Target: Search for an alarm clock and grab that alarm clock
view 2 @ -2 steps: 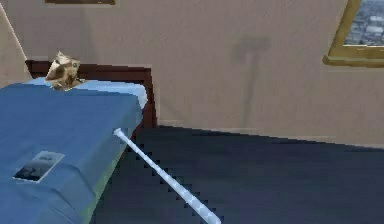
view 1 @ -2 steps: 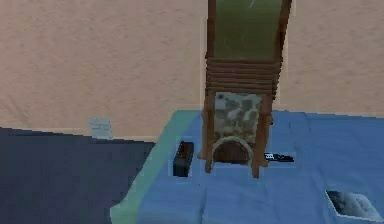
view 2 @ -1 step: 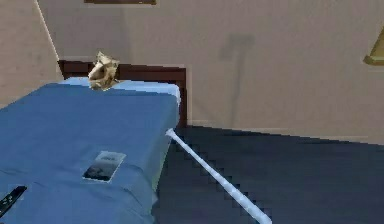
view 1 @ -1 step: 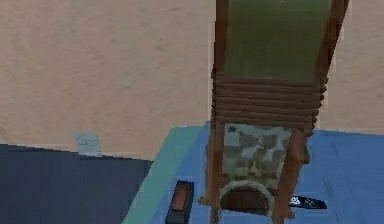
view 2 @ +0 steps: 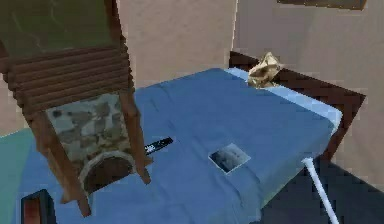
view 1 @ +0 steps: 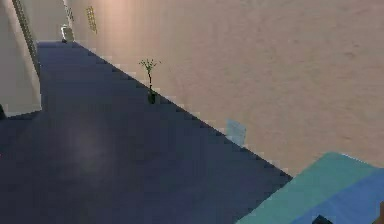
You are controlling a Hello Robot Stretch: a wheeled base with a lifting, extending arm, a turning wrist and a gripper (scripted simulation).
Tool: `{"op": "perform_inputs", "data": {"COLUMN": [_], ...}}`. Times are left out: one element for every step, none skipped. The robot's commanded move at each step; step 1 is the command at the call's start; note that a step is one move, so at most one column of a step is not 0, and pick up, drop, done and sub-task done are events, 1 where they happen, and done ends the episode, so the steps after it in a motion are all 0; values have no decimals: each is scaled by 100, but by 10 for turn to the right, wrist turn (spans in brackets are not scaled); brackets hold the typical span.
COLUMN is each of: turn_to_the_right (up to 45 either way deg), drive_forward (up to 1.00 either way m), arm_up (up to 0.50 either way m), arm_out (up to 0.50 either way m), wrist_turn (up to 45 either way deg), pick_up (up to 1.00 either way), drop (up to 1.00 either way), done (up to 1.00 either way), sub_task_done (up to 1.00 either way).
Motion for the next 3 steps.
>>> {"op": "perform_inputs", "data": {"turn_to_the_right": [-420,0,0], "drive_forward": [0,0,0], "arm_up": [0,50,18], "arm_out": [0,0,0], "wrist_turn": [0,0,0], "pick_up": [0,0,0], "drop": [0,0,0], "done": [0,0,0], "sub_task_done": [0,0,0]}}
